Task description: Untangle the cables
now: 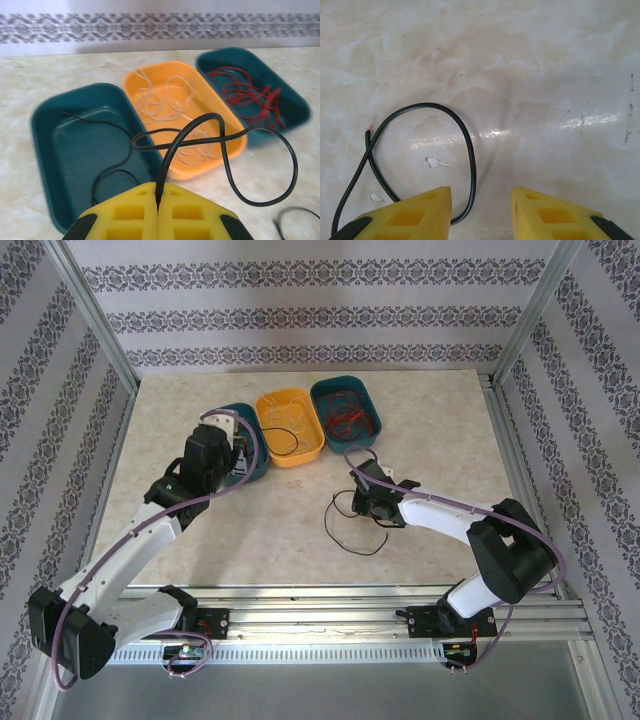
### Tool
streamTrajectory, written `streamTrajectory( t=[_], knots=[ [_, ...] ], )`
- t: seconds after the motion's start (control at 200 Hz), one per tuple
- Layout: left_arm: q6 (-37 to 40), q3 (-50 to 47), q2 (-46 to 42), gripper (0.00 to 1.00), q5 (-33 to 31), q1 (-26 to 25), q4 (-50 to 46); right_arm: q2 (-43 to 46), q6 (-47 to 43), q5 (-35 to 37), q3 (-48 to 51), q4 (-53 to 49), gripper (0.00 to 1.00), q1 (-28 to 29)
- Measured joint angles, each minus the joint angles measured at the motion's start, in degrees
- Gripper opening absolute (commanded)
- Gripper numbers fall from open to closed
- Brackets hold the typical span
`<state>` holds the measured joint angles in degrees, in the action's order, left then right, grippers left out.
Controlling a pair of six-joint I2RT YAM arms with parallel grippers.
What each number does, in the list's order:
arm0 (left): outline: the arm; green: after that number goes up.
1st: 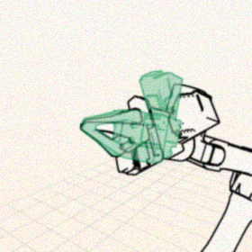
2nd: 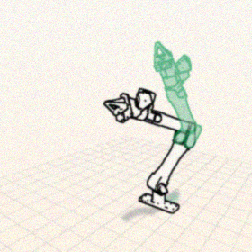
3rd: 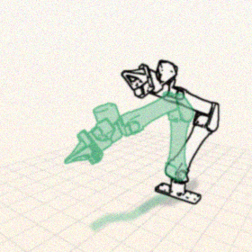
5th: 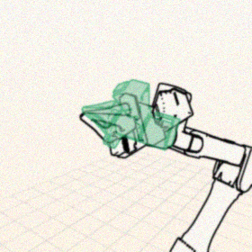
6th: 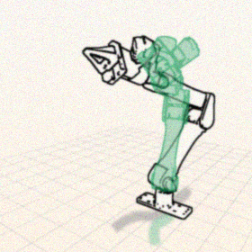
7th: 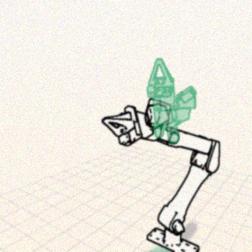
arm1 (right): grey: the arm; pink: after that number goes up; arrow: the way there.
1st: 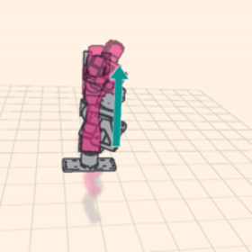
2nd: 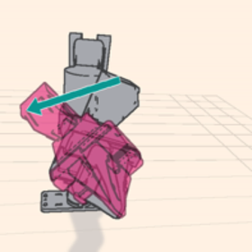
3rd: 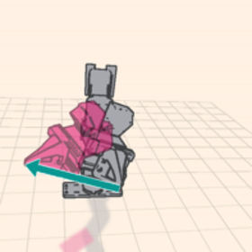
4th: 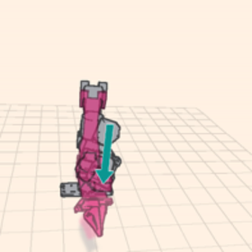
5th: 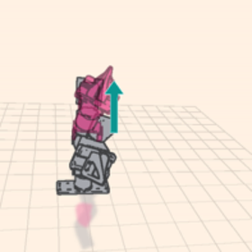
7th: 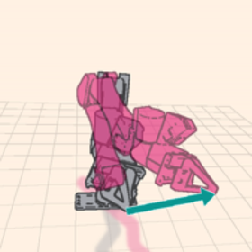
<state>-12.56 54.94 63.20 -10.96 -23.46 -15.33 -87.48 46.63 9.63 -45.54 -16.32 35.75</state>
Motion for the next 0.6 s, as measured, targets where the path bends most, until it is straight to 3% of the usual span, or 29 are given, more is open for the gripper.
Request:
streamTrajectory(
  t=[0.6],
  knots=[
    [2.3, 3.4, 12.6, 0.0, -0.2, 14.8, 0.0, 0.0, 0.2, -0.1, 0.7, 0.3, 0.45, 0.0]
  ],
)
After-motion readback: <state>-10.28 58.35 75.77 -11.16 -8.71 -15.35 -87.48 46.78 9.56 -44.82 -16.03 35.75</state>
